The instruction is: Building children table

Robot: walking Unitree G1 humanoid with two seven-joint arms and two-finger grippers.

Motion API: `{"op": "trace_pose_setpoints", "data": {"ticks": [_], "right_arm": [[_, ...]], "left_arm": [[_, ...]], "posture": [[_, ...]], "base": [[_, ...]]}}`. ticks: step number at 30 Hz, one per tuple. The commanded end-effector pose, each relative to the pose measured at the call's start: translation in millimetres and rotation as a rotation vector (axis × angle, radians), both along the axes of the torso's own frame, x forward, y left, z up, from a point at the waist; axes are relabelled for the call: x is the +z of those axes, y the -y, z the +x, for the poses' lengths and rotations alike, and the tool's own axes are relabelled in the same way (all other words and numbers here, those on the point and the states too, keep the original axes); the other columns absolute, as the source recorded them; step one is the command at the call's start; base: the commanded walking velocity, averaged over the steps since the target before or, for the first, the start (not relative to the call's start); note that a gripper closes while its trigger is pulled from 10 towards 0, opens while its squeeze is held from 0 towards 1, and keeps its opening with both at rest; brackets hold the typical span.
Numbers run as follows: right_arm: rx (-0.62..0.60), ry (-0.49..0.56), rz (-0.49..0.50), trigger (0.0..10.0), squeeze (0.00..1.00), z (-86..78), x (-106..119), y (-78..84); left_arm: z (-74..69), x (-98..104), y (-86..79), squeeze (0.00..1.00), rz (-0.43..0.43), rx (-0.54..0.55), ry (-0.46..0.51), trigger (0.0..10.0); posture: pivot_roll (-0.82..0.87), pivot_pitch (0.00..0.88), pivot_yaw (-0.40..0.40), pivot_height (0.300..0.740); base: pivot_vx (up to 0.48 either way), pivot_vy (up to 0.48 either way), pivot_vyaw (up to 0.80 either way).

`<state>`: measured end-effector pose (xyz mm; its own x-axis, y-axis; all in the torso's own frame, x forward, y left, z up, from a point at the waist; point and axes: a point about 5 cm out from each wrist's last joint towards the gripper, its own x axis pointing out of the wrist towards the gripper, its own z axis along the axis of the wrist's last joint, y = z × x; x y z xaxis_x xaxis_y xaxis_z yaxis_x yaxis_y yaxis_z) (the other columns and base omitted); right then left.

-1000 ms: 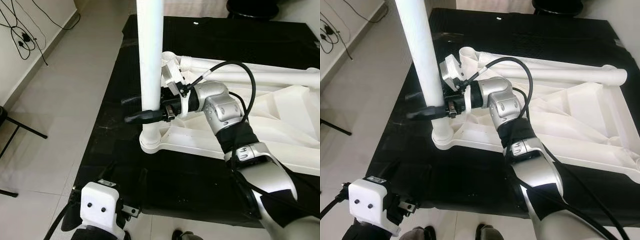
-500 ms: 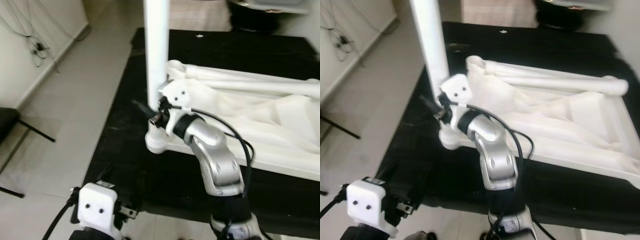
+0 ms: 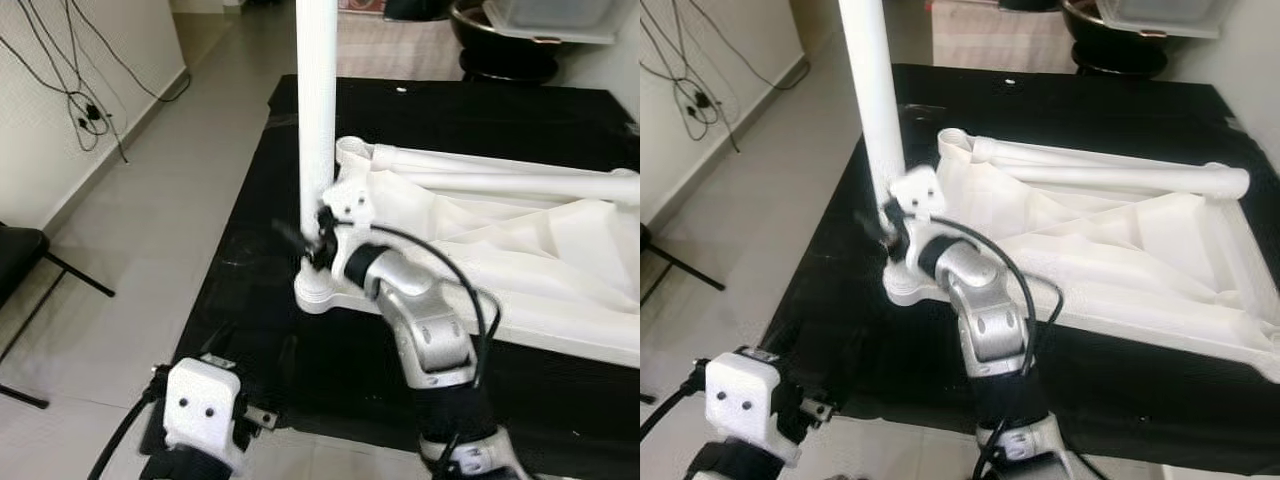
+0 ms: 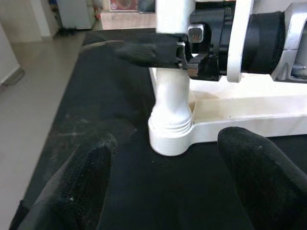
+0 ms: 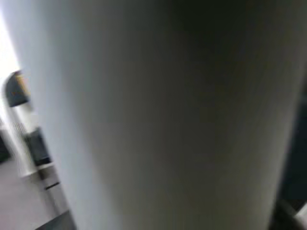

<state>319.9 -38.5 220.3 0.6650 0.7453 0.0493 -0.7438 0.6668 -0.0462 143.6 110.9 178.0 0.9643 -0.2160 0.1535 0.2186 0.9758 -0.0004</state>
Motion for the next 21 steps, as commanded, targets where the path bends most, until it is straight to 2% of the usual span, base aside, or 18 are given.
{"op": "trace_pose_setpoints", "data": {"ticks": [1, 2, 3, 4, 5, 6, 7, 9, 10, 11, 13, 14, 16, 18, 19, 20, 21], "right_arm": [[0.104, 0.067, 0.064, 10.0, 1.00, -4.3, 24.4, -10.3], [0.190, 0.106, 0.075, 10.0, 1.00, -5.0, 35.3, -8.7], [0.190, 0.106, 0.075, 10.0, 1.00, -5.0, 35.3, -8.7], [0.288, 0.126, 0.071, 10.0, 1.00, -5.3, 41.6, -7.1], [0.288, 0.126, 0.071, 10.0, 1.00, -5.3, 41.6, -7.1], [0.412, 0.161, 0.027, 10.0, 1.00, -2.3, 44.6, -4.0], [0.455, 0.155, 0.025, 10.0, 0.00, 2.5, 45.5, -2.2], [0.455, 0.155, 0.025, 10.0, 0.00, 2.5, 45.5, -2.2], [0.526, 0.142, 0.034, 10.0, 0.00, 7.6, 47.0, -0.3], [0.526, 0.142, 0.034, 10.0, 0.00, 7.6, 47.0, -0.3], [0.612, 0.136, 0.029, 10.0, 0.00, 10.5, 46.7, 0.0], [0.612, 0.136, 0.029, 10.0, 0.00, 10.5, 46.7, 0.0], [0.714, 0.142, 0.008, 10.0, 0.00, 12.3, 47.5, -1.9], [0.742, 0.146, 0.004, 10.0, 0.00, 13.4, 48.8, -3.2], [0.767, 0.149, 0.005, 4.6, 0.00, 15.8, 50.9, -5.2], [0.778, 0.152, 0.007, 4.3, 0.00, 17.4, 52.4, -6.4], [0.794, 0.148, 0.014, 0.0, 0.00, 18.9, 54.1, -7.7]], "left_arm": [[-0.2, -2.3, -0.9, 0.00, -0.004, 0.006, -0.013, 10.0], [0.4, -2.1, -0.8, 0.00, -0.006, 0.005, -0.010, 10.0], [0.4, -2.1, -0.8, 0.00, -0.006, 0.005, -0.010, 10.0], [0.9, -1.8, -0.7, 0.00, -0.008, 0.004, -0.008, 10.0], [0.9, -1.8, -0.7, 0.00, -0.008, 0.004, -0.008, 10.0], [1.6, -1.5, -0.5, 0.00, -0.010, 0.005, -0.005, 10.0], [1.7, -1.5, -0.6, 0.00, -0.011, 0.008, -0.004, 10.0], [1.7, -1.5, -0.6, 0.00, -0.011, 0.008, -0.004, 10.0], [1.8, -1.4, -1.0, 0.00, -0.011, 0.012, -0.003, 10.0], [1.8, -1.4, -1.0, 0.00, -0.011, 0.012, -0.003, 10.0], [1.7, -1.7, -1.6, 0.00, -0.011, 0.015, -0.003, 10.0], [1.7, -1.7, -1.6, 0.00, -0.011, 0.015, -0.003, 10.0], [1.4, -1.9, -1.9, 0.00, -0.010, 0.018, -0.004, 10.0], [1.3, -2.0, -2.0, 0.00, -0.010, 0.019, -0.004, 10.0], [1.2, -2.1, -2.0, 0.00, -0.009, 0.020, -0.005, 10.0], [1.0, -2.1, -2.0, 0.00, -0.009, 0.020, -0.005, 10.0], [0.7, -1.9, -2.0, 0.00, -0.008, 0.021, -0.005, 10.0]], "posture": [[0.08, 0.174, -0.041, 0.740], [0.08, 0.175, -0.042, 0.740], [0.08, 0.175, -0.042, 0.740], [0.08, 0.176, -0.045, 0.740], [0.08, 0.176, -0.045, 0.740], [0.09, 0.177, -0.049, 0.740], [0.09, 0.177, -0.051, 0.740], [0.09, 0.177, -0.051, 0.740], [0.09, 0.179, -0.050, 0.740], [0.09, 0.179, -0.050, 0.740], [0.10, 0.177, -0.052, 0.740], [0.10, 0.177, -0.052, 0.740], [0.11, 0.179, -0.050, 0.740], [0.11, 0.179, -0.050, 0.740], [0.11, 0.180, -0.051, 0.740], [0.11, 0.182, -0.051, 0.740], [0.11, 0.183, -0.050, 0.740]], "base": [[0.000, 0.000, 0.00], [0.000, 0.000, 0.00], [0.000, 0.000, 0.00], [0.000, 0.000, 0.00], [0.000, 0.000, 0.00], [0.000, 0.000, 0.00], [0.000, 0.000, 0.00], [0.000, 0.000, 0.00], [0.000, 0.000, 0.00], [0.000, 0.000, 0.00], [0.000, 0.000, 0.00], [0.000, 0.000, 0.00], [0.000, 0.000, 0.00], [0.000, 0.000, 0.00], [0.000, 0.000, 0.00], [0.000, 0.000, 0.00], [0.000, 0.000, 0.00]]}}
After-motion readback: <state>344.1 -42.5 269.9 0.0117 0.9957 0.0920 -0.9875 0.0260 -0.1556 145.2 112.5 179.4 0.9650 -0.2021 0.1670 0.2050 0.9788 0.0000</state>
